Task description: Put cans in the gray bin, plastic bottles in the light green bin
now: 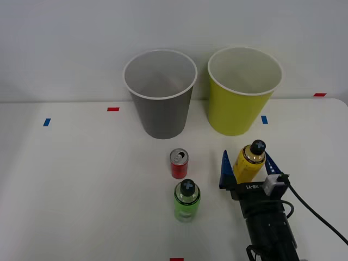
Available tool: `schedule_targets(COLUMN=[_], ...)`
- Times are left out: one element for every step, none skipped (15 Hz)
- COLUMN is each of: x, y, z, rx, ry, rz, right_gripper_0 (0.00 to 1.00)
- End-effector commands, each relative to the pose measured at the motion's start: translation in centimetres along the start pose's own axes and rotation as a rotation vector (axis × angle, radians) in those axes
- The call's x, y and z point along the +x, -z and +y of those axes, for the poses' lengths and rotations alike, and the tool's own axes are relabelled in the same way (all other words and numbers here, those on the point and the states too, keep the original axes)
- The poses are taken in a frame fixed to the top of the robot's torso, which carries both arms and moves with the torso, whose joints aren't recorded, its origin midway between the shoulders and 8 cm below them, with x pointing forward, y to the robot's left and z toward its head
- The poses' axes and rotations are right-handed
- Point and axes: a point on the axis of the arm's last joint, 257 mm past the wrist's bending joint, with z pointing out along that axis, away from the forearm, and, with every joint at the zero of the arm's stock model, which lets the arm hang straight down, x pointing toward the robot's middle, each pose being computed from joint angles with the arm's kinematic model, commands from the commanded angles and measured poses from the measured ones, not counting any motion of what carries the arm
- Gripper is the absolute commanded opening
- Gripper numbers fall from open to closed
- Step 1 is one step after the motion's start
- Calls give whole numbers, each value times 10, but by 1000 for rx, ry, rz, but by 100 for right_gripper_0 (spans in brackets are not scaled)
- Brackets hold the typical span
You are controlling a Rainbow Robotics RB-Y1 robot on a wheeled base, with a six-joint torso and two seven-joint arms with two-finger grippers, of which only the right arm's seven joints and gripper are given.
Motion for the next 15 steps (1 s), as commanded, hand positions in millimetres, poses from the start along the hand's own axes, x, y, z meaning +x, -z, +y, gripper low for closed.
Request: schedule_targets(x=[0, 0, 0, 0, 0, 0, 0, 0, 0, 0, 0, 0, 0, 1, 0], y=[-3, -2, -3, -3, -3, -3, -3, -2, -3, -3, -3, -3, -3, -3, -3], z=[0, 0, 1, 0, 0, 0, 1, 2, 4, 4, 5, 5, 6, 5, 5], rx=[3, 4, 2, 5, 5, 5, 4, 2, 2, 2, 1, 2, 0, 3, 3], ry=[2, 2, 2, 1, 1, 1, 3, 4, 3, 6, 7, 7, 8, 9, 12], rz=[2, 3, 2, 1, 3, 3, 3, 3, 2, 2, 2, 0, 0, 3, 1], right_gripper_0=[100, 100, 100, 100, 100, 100, 100, 100, 100, 100, 100, 100, 100, 100, 100])
